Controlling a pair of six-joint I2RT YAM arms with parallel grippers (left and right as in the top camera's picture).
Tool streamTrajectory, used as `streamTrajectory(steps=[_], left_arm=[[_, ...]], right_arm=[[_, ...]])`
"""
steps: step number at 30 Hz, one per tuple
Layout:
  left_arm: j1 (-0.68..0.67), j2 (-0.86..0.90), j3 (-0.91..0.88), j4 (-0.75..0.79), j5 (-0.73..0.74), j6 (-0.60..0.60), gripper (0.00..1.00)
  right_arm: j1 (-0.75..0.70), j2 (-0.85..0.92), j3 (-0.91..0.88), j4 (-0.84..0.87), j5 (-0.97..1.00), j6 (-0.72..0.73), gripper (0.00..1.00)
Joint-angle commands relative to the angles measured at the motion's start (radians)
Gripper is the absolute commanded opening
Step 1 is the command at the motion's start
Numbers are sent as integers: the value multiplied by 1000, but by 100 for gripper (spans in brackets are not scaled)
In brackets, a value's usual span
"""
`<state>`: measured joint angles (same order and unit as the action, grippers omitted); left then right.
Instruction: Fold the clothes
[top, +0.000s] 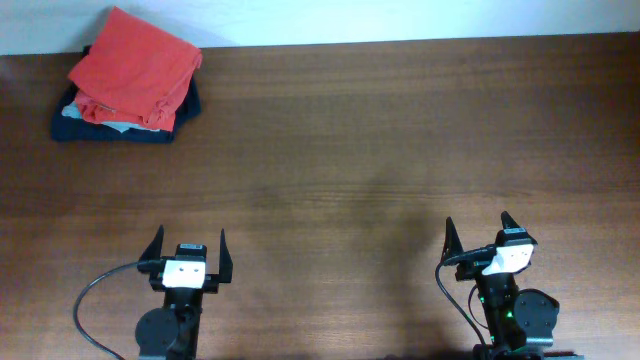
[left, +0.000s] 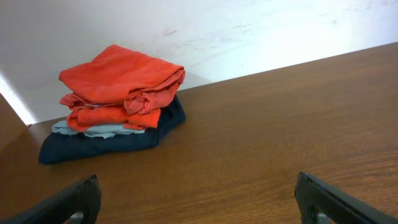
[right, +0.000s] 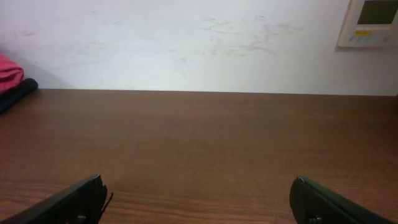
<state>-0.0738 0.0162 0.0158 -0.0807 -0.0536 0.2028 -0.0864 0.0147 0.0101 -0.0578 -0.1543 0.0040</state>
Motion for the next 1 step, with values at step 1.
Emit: streamTrajectory(steps=[1], left_arm=[[-5,-10,-6,0,5,19,99]], right_arm=[[-6,-7,-5,-6,6,11,99]])
